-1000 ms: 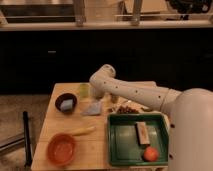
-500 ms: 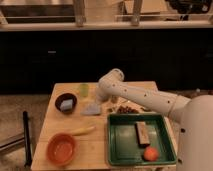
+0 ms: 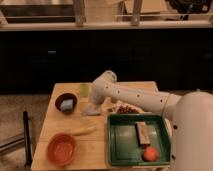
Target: Place towel in red bowl
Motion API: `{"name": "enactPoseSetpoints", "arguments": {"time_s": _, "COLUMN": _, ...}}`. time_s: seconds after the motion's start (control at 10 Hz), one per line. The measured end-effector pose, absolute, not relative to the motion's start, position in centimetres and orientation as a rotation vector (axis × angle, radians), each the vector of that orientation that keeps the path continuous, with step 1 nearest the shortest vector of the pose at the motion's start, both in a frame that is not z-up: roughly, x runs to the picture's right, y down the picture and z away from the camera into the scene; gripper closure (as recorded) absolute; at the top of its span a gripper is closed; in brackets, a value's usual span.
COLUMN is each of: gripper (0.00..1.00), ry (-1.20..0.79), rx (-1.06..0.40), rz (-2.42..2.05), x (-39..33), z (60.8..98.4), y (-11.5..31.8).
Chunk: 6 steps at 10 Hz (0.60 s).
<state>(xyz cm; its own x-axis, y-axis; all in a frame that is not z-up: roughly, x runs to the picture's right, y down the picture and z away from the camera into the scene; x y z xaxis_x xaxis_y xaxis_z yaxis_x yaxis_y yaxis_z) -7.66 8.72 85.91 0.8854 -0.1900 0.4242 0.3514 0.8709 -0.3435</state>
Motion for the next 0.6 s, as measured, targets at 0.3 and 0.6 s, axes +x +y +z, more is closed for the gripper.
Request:
{"name": "enactPoseSetpoints", "arguments": {"time_s": 0.3, "gripper": 0.20, "ry": -0.385, "rx": -0.452, "rz": -0.317, "x": -8.1, "z": 86.4, "y": 9.4}}
{"name": "enactPoseSetpoints", "arguments": {"time_s": 0.6, "gripper": 0.20, "ry": -0.371, "rx": -0.476, "rz": -0.332, "x": -8.2, "z": 87.4, "y": 9.8}}
